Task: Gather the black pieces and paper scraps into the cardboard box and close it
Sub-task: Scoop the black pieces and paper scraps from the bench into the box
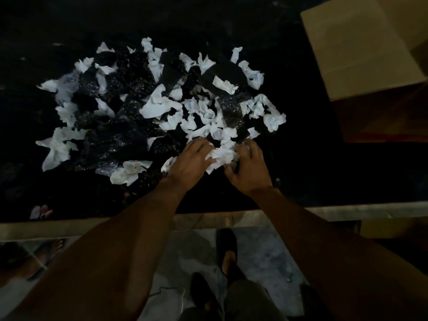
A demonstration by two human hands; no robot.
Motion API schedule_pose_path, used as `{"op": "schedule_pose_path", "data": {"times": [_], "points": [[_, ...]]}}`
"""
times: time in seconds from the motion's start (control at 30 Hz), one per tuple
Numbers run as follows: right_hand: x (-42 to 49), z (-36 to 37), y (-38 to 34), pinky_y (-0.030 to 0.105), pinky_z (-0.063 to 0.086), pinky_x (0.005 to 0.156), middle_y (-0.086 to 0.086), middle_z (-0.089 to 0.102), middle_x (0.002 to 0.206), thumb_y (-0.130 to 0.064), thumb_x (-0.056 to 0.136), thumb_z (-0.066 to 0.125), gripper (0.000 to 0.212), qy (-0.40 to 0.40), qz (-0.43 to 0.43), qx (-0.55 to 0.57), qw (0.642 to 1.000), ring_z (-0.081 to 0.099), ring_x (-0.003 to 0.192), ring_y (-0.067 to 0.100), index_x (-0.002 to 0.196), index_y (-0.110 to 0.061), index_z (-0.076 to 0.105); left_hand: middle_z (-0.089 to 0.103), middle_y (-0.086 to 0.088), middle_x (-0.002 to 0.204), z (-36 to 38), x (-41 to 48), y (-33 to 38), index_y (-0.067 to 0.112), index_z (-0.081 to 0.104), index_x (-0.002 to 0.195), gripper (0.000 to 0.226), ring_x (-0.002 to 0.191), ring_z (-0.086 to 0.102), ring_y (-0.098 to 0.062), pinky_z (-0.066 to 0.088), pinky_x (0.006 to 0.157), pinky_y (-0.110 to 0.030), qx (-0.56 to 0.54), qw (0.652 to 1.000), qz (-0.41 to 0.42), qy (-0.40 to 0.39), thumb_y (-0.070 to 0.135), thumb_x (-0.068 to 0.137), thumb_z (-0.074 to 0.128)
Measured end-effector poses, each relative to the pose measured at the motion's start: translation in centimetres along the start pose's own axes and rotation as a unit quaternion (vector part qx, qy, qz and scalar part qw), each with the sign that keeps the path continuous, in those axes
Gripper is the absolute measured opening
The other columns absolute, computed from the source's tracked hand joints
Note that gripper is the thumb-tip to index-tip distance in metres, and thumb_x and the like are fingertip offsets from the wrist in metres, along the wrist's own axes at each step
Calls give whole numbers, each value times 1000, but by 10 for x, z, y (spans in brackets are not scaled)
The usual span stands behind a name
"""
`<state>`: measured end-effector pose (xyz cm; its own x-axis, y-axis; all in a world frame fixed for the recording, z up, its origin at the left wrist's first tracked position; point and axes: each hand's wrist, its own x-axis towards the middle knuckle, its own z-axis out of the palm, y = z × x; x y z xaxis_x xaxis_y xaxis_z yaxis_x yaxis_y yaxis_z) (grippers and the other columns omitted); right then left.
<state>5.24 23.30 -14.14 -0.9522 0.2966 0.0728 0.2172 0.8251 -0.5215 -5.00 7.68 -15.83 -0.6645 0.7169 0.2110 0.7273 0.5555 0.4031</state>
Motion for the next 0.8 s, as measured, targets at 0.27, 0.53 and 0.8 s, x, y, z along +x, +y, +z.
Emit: {"op": "schedule_pose_path", "data": {"times": [0.27, 0.53, 0.8], "points": [[16, 1, 9, 34, 40, 90, 15, 57, 119, -20, 80, 72, 38, 10, 27, -13, 1000, 47, 113, 33, 110, -3, 58, 56, -12, 109, 7, 3, 7, 10, 58, 122, 46, 100, 45, -26, 39, 92, -33, 2, 998, -29, 48, -7, 79, 55], [14, -4, 17, 37, 41, 81, 20, 59, 108, -3, 87, 56, 50, 14, -24, -5, 1000, 49, 97, 36, 134, -20, 53, 53, -13, 108, 6, 1, 10, 11, 64, 109, 28, 101, 42, -23, 36, 93, -28, 7, 998, -45, 46, 5, 84, 53], [4, 0, 11, 41, 38, 90, 21, 42, 123, -45, 80, 42, 51, -4, -9, -44, 999, 38, 109, 36, 121, -19, 59, 48, -21, 132, 7, -2, 12, 0, 58, 116, 30, 121, 43, -33, 38, 103, -39, 5, 996, -82, 45, 17, 91, 56]]}}
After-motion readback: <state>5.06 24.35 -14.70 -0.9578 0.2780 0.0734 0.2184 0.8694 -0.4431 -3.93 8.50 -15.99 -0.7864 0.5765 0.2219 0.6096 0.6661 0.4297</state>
